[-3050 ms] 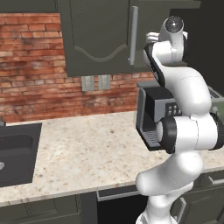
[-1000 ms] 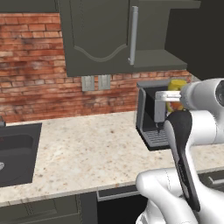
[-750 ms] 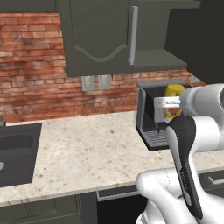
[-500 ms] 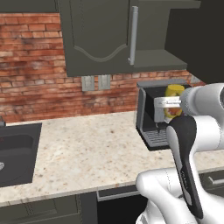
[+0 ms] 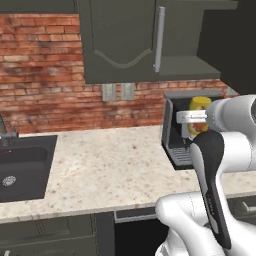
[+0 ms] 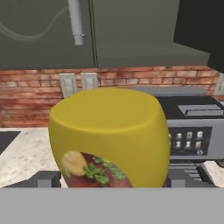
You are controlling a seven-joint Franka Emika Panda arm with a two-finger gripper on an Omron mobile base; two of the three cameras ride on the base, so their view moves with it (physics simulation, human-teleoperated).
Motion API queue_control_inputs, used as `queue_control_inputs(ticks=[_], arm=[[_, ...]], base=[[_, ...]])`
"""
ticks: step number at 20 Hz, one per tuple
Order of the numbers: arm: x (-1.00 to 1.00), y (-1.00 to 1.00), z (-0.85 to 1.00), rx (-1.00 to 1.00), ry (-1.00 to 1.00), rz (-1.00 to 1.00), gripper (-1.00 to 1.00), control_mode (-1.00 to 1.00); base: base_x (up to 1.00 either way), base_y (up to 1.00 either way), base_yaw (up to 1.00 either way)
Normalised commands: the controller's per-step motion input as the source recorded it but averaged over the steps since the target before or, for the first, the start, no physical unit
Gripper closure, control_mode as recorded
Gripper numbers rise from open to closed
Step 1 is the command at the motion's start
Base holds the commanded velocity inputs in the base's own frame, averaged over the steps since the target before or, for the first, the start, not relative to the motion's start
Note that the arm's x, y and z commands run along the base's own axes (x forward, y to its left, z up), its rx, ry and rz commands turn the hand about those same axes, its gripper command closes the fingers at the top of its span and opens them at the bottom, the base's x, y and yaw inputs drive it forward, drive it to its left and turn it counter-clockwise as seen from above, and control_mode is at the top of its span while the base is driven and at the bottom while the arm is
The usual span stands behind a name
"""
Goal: The dining table condiment station is running low on mustard. Refill the condiment station by opening the cabinet and taking the mustard from the cabinet and placing it on the dining table.
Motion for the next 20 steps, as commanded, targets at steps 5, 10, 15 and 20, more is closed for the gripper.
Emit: queue_control_inputs(ticks=[5,10,15,20], arm=[[0.0,0.0,0.0,0.0,0.0,0.0,1.0,1.0],[0.0,0.0,0.0,0.0,0.0,0.0,1.0,1.0],[0.0,0.0,0.0,0.0,0.0,0.0,1.0,1.0],[0.0,0.0,0.0,0.0,0.0,0.0,1.0,1.0]], base=[[-0.55,0.05,0.63],[-0.2,0.3,0.81],[0.02,0.49,0.81],[0.13,0.53,0.78]])
